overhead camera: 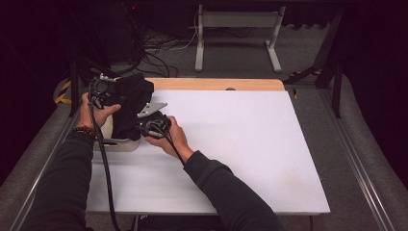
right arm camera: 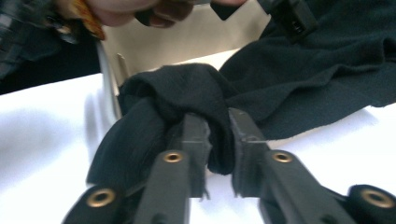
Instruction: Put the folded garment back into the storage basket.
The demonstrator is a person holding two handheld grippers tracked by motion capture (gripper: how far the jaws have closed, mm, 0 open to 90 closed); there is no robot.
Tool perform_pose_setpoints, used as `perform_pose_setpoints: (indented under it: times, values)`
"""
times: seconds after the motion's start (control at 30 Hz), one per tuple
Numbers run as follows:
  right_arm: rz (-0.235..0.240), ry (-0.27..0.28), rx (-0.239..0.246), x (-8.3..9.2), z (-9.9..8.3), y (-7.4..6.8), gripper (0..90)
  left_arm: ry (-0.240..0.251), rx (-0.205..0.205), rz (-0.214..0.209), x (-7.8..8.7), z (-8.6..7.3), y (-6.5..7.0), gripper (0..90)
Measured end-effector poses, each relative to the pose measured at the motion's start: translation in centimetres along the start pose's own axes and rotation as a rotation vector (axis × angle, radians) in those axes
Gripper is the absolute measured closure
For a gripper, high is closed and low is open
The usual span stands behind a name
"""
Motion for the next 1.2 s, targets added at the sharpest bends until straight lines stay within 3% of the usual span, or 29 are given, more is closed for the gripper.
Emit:
perform_pose_setpoints:
  times: [0.03,0.17,0.2,0.23,0.27,0.3,0.33,0.37,0.4,0.47,0.57,0.67,0.77,0.97,1.1,1.2]
  values:
    - [-0.004,0.000,-0.002,-0.1,0.1,0.2,82.3,0.007,-0.001,-0.038,0.2,0.1,0.8,36.2]
    - [-0.030,-0.015,0.006,-0.3,0.3,0.7,84.7,0.026,-0.023,-0.078,0.1,0.4,2.0,35.3]
    - [-0.057,-0.029,0.005,-0.5,0.5,1.1,85.2,0.021,-0.039,-0.103,0.1,0.6,2.8,34.5]
    - [-0.063,-0.034,0.005,-0.5,0.6,1.2,85.2,0.014,-0.046,-0.107,-0.1,0.6,3.1,34.2]
    - [-0.071,-0.041,0.011,-0.5,0.6,1.3,85.0,0.001,-0.051,-0.080,-0.3,0.7,3.1,35.9]
    - [-0.074,-0.045,0.015,-0.5,0.7,1.3,82.9,-0.022,-0.046,-0.046,-0.7,0.6,3.1,42.0]
    - [-0.074,-0.046,0.016,-0.4,0.6,1.2,74.3,-0.022,-0.046,-0.046,-0.7,0.6,3.1,47.9]
    - [-0.075,-0.042,0.001,-0.2,0.5,1.3,62.2,-0.063,-0.069,-0.003,-1.4,0.5,2.8,53.4]
    - [-0.068,-0.033,-0.011,0.2,0.5,1.2,58.8,-0.068,-0.079,-0.003,-1.5,0.4,2.6,58.8]
    - [-0.050,-0.007,-0.010,1.1,0.3,1.0,58.6,-0.076,-0.087,0.008,-1.7,0.2,1.9,74.7]
    - [-0.054,0.026,-0.003,2.5,0.0,0.9,55.0,-0.118,-0.097,-0.008,-2.4,-0.6,1.3,84.9]
    - [-0.060,0.036,0.000,3.4,-0.4,0.9,53.9,-0.201,-0.130,-0.050,-3.6,-1.6,1.5,84.9]
    - [-0.071,0.017,0.010,3.6,-1.1,1.0,54.0,-0.274,-0.159,-0.048,-4.8,-2.3,1.7,83.4]
    - [-0.067,0.005,0.017,3.8,-1.7,1.1,53.7,-0.316,-0.146,-0.063,-6.0,-2.9,1.6,87.5]
    - [-0.070,-0.001,0.020,3.8,-2.1,1.1,52.6,-0.351,-0.172,-0.025,-6.1,-3.0,1.7,89.8]
    - [-0.075,-0.002,0.019,3.8,-2.3,1.1,52.4,-0.358,-0.177,-0.026,-6.1,-3.1,1.8,89.9]
Point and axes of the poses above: each handheld gripper's, and its own axes: x roughly backward along the jaws, z roughly out of its top, y roughly to its right, the point moved 10 cm from there along -x, roughly forward along the jaws, and after that the axes turned 14 degrees about -y, right-handed, at the moved point
